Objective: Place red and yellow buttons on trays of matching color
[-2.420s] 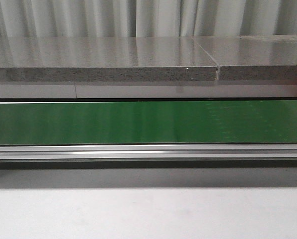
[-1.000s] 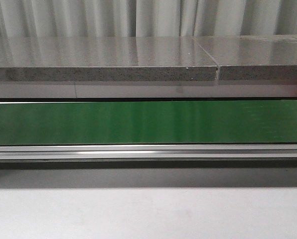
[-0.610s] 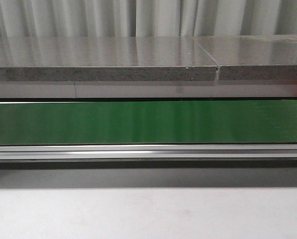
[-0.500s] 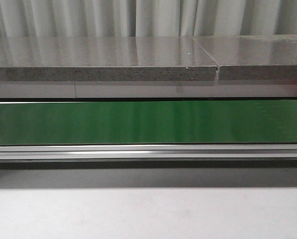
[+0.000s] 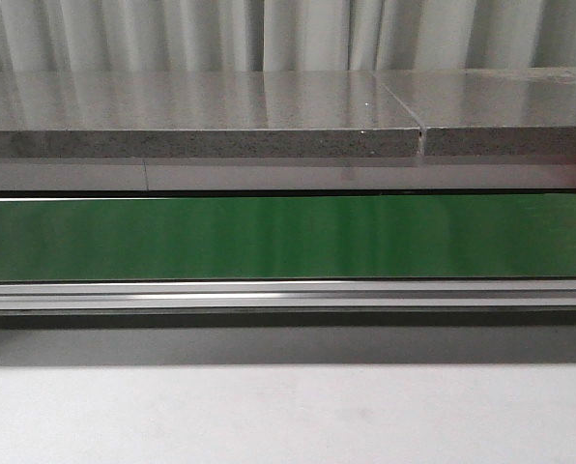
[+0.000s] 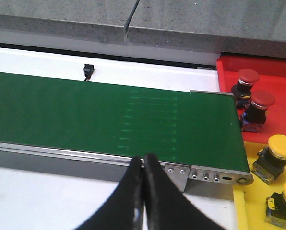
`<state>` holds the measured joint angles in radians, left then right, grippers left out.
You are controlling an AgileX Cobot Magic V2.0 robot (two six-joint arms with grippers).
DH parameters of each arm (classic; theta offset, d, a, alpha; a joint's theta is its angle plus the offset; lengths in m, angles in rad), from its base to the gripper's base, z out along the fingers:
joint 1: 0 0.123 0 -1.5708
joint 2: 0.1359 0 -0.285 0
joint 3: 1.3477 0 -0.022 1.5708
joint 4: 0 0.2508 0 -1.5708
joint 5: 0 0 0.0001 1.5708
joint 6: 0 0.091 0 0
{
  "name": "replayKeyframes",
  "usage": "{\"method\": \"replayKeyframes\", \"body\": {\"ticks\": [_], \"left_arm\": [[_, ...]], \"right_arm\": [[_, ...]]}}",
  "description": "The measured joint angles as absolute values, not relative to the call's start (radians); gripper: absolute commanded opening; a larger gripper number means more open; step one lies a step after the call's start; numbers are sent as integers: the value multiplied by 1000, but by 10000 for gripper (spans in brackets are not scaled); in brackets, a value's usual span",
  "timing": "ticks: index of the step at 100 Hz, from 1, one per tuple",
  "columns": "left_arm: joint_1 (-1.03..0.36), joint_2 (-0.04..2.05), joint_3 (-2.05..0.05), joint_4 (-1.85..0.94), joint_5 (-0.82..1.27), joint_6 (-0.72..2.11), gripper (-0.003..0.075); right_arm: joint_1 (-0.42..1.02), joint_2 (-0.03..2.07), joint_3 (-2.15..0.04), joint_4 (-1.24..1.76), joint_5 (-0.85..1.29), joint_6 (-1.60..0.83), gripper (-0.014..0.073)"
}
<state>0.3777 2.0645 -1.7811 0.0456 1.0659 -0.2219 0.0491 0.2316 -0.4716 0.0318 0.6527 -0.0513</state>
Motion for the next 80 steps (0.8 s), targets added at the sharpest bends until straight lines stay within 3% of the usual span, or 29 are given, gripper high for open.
{"method": "replayKeyframes", "body": {"ticks": [43,80], "left_arm": [[391,2119,-1782,38,1017,-222,524],[391,2128,-1782,36,998,-222,286]], "right_arm": [[49,232,-472,32,653,-51,-67],[49,232,-472,32,653,-51,-67]]}}
